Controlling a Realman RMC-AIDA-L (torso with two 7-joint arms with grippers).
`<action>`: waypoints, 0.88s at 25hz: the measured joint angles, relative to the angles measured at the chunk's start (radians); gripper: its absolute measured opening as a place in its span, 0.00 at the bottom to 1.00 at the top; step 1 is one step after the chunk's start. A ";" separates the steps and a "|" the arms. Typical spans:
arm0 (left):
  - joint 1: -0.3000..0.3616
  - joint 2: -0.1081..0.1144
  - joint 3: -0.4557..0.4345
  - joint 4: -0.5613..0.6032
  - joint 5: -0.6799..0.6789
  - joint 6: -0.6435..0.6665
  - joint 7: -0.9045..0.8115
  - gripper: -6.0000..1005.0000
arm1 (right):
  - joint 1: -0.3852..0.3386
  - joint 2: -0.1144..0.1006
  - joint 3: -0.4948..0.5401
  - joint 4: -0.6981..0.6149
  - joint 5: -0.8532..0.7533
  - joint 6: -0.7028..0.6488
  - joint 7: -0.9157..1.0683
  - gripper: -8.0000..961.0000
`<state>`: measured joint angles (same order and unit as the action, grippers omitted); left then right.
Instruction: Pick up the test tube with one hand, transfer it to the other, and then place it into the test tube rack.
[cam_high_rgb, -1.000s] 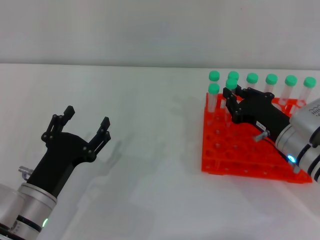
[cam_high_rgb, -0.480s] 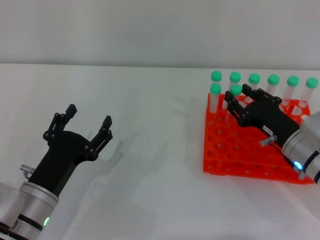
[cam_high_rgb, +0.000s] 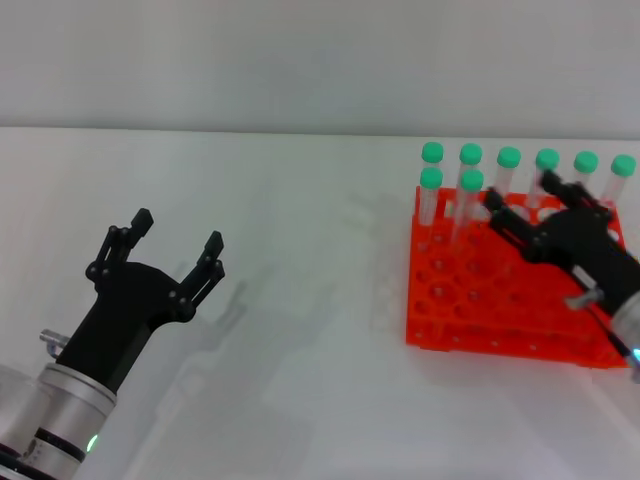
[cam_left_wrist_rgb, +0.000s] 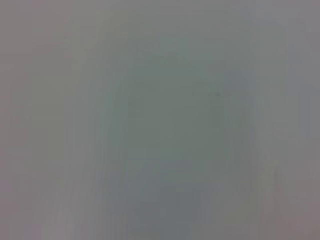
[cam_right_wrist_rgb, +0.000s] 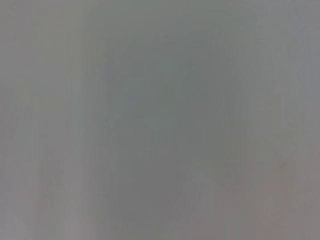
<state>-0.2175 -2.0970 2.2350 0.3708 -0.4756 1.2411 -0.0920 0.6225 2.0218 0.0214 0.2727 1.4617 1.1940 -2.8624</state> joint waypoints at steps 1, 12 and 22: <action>0.000 0.000 -0.001 -0.003 0.000 0.000 0.000 0.88 | -0.014 -0.001 0.010 -0.004 0.001 0.021 0.000 0.78; 0.002 0.000 -0.002 -0.013 -0.092 0.000 -0.001 0.88 | -0.131 -0.004 0.242 -0.177 0.003 0.004 0.000 0.85; -0.012 0.001 -0.009 -0.065 -0.131 -0.004 -0.096 0.88 | -0.165 -0.008 0.351 -0.235 0.004 -0.065 -0.007 0.84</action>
<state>-0.2290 -2.0958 2.2260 0.3055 -0.6070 1.2375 -0.1883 0.4571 2.0134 0.3726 0.0380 1.4653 1.1286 -2.8694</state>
